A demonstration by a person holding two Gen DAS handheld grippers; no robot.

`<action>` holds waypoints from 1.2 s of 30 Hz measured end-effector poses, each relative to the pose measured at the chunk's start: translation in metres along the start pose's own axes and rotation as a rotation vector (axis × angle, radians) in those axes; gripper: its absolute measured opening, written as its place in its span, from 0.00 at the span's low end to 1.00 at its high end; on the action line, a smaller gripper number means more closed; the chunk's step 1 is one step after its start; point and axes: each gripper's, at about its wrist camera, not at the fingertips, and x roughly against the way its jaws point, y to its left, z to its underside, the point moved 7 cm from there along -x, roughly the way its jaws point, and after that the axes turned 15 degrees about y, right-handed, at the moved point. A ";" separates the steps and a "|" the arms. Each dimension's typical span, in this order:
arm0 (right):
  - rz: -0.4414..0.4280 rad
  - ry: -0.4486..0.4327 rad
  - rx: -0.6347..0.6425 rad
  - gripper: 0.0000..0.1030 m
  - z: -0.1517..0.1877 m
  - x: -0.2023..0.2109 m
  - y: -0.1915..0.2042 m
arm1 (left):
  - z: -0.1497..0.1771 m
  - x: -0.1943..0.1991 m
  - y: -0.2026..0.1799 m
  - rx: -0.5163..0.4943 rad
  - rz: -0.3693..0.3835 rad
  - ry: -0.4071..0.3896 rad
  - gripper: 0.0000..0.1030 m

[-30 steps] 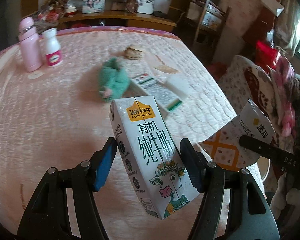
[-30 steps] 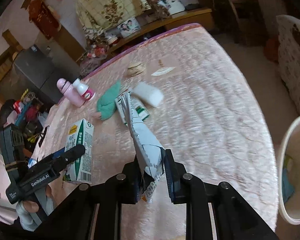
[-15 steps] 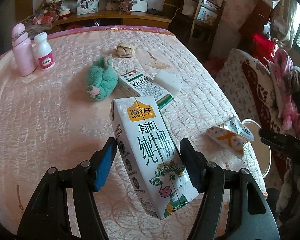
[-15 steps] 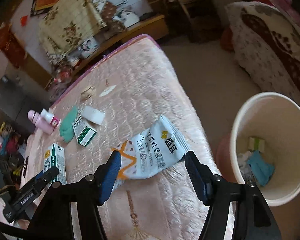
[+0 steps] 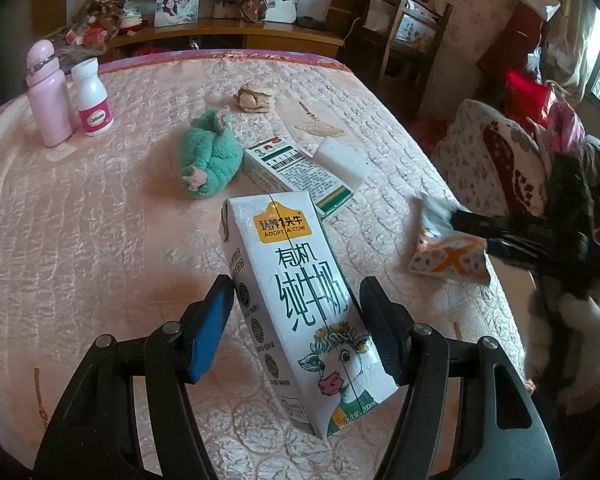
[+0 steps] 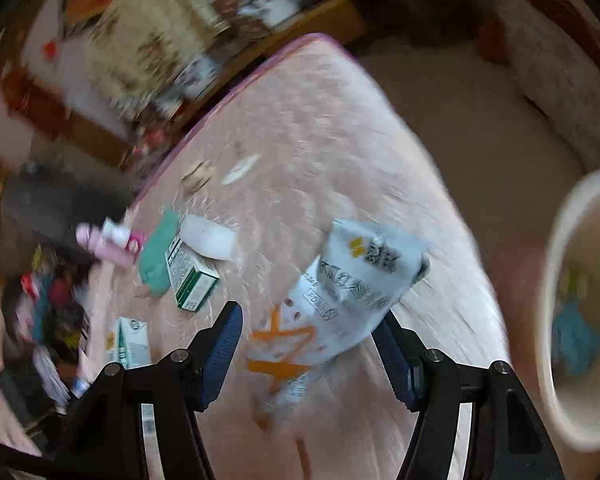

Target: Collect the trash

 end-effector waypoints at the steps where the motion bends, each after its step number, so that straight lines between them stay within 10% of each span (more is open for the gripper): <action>1: 0.022 0.014 0.044 0.62 -0.005 -0.008 0.010 | -0.001 0.001 0.001 0.003 0.001 -0.003 0.62; 5: 0.115 0.004 0.110 0.68 -0.002 -0.007 0.030 | -0.003 0.005 0.002 0.000 0.003 -0.015 0.62; 7: 0.161 -0.037 0.124 0.90 0.006 -0.001 0.036 | -0.003 0.003 0.000 -0.003 0.011 -0.010 0.62; 15: 0.358 -0.023 0.141 0.90 0.002 -0.031 0.036 | -0.001 -0.003 -0.008 -0.005 0.028 -0.004 0.62; 19: 0.400 -0.002 0.193 0.58 0.002 -0.041 0.034 | -0.002 -0.003 -0.015 -0.012 0.040 -0.005 0.62; 36: 0.284 -0.131 0.153 0.39 0.052 0.070 -0.019 | -0.007 -0.015 -0.115 -0.154 0.110 -0.003 0.61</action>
